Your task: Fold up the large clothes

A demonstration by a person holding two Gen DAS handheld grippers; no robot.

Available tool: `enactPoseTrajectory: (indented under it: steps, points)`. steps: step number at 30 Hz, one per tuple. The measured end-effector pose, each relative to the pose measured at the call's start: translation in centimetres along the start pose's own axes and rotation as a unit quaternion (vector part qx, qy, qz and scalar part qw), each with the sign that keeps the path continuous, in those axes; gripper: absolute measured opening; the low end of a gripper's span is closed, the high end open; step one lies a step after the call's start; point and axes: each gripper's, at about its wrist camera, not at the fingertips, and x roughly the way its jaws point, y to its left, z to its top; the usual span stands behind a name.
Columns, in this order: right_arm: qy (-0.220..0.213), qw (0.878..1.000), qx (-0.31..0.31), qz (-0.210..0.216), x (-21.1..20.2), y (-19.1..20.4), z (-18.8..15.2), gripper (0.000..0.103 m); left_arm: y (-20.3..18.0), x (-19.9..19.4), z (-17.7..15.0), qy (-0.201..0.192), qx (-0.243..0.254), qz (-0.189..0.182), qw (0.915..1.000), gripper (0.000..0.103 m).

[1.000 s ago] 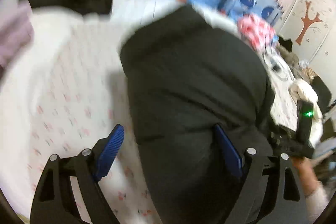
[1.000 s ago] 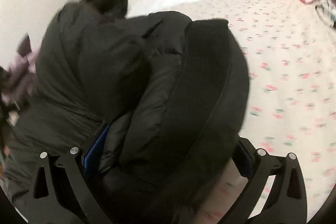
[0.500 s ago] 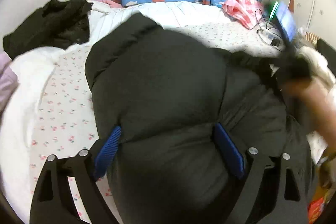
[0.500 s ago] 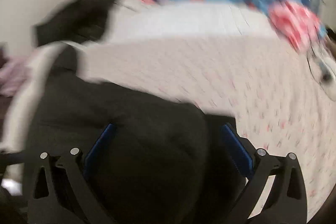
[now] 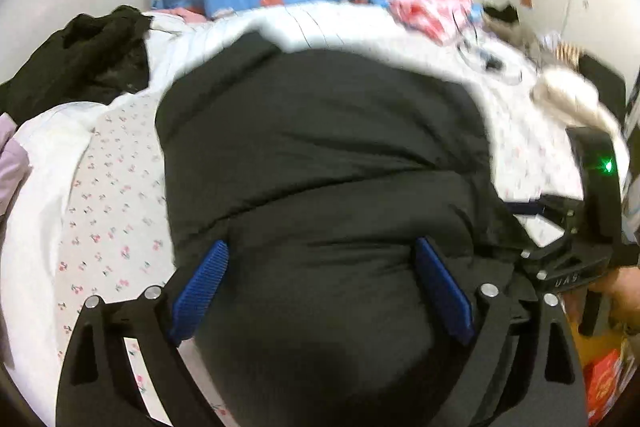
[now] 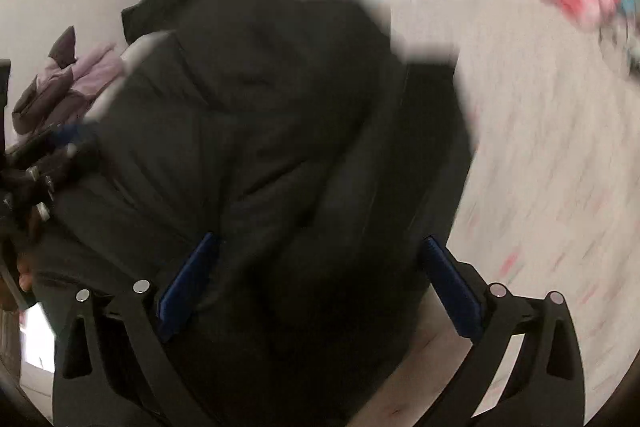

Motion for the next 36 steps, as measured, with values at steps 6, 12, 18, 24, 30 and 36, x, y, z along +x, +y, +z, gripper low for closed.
enactPoseTrajectory:
  steps: [6, 12, 18, 24, 30, 36]
  points:
    - [-0.011, 0.999, 0.01, -0.042, -3.9, 0.5, 0.5, 0.097, -1.9, 0.4, -0.9, 0.011, 0.025, 0.034, 0.999, 0.093]
    - [-0.145, 0.989, -0.003, -0.031, -7.8, 3.3, 7.1, 0.097, -1.6, 0.0, -1.3, -0.004, 0.011, 0.038, 0.9992, 0.093]
    - [-0.055, 0.996, 0.039, -0.057, 1.9, 0.9, 11.2, 0.097, -1.7, -0.2, -1.6, -0.018, 0.016, 0.039, 0.999, 0.094]
    - [-0.058, 0.995, 0.063, -0.052, -0.1, -0.2, 9.8, 0.097, -2.8, -0.3, -1.8, -0.025, 0.035, 0.061, 0.9972, 0.094]
    - [-0.132, 0.991, 0.021, -0.026, -8.5, 2.9, 3.6, 0.097, -2.9, -1.5, -2.3, -0.042, 0.022, 0.078, 0.9958, 0.094]
    - [-0.032, 0.998, 0.048, -0.028, -3.4, 1.5, -0.8, 0.097, -3.5, -2.2, -2.7, -0.044, 0.013, 0.087, 0.9951, 0.094]
